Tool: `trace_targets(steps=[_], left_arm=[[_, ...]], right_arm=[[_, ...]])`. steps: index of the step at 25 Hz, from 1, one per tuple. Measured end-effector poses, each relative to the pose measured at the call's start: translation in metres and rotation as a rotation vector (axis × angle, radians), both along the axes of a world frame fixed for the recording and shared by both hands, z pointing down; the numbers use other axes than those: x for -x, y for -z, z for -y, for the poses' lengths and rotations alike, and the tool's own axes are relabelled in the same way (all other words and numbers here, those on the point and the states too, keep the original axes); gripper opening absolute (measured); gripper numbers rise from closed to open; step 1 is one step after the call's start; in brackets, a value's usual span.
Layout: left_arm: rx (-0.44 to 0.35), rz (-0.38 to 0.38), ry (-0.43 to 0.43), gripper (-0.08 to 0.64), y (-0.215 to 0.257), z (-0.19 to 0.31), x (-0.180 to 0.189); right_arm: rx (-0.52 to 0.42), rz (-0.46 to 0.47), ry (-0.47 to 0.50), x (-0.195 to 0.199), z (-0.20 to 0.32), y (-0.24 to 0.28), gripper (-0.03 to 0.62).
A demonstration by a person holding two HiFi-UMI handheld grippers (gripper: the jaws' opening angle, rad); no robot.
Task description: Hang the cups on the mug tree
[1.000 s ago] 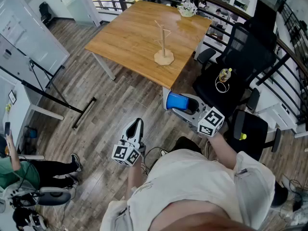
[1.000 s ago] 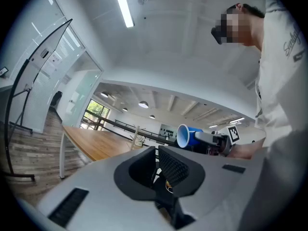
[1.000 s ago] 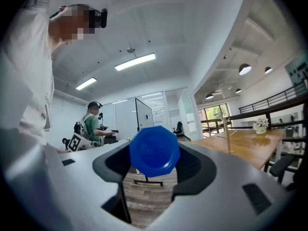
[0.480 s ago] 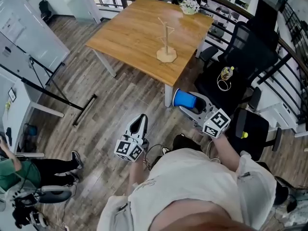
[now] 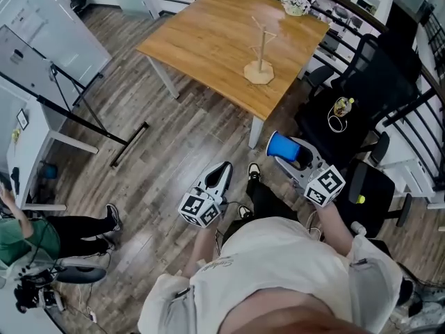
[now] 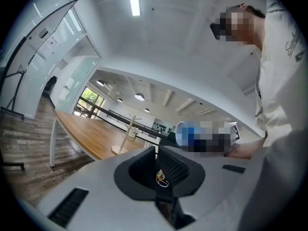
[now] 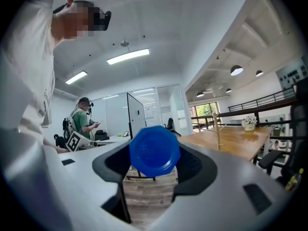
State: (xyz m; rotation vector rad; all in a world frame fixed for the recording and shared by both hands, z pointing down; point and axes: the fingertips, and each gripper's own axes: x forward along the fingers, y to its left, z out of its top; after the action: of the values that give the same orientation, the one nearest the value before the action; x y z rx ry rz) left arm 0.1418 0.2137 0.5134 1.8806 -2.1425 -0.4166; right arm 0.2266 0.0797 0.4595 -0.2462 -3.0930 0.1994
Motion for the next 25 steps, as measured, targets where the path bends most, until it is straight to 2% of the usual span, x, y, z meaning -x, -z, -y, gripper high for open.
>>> trace_targets(steps=[9,16,19,23,25], left_arm=[[0.005,-0.013,0.047,0.028,0.0,-0.012,0.026],[0.024,-0.041,0.099,0.028,-0.007,-0.014,0.073],[0.028,-0.034,0.101,0.028,-0.002,-0.009,0.096],[0.045,-0.013,0.12,0.028,0.01,-0.005,0.132],[0.057,-0.003,0.137,0.028,0.015,-0.002,0.153]], right_arm=[[0.034,0.005,0.066,0.049,-0.01,-0.005,0.253],[0.034,0.009,0.118,0.106,-0.005,-0.005,0.253],[0.074,0.009,0.124,0.134,0.004,-0.009,0.253],[0.189,0.058,0.112,0.175,0.022,0.002,0.253],[0.196,0.08,0.109,0.194,0.032,0.008,0.253]])
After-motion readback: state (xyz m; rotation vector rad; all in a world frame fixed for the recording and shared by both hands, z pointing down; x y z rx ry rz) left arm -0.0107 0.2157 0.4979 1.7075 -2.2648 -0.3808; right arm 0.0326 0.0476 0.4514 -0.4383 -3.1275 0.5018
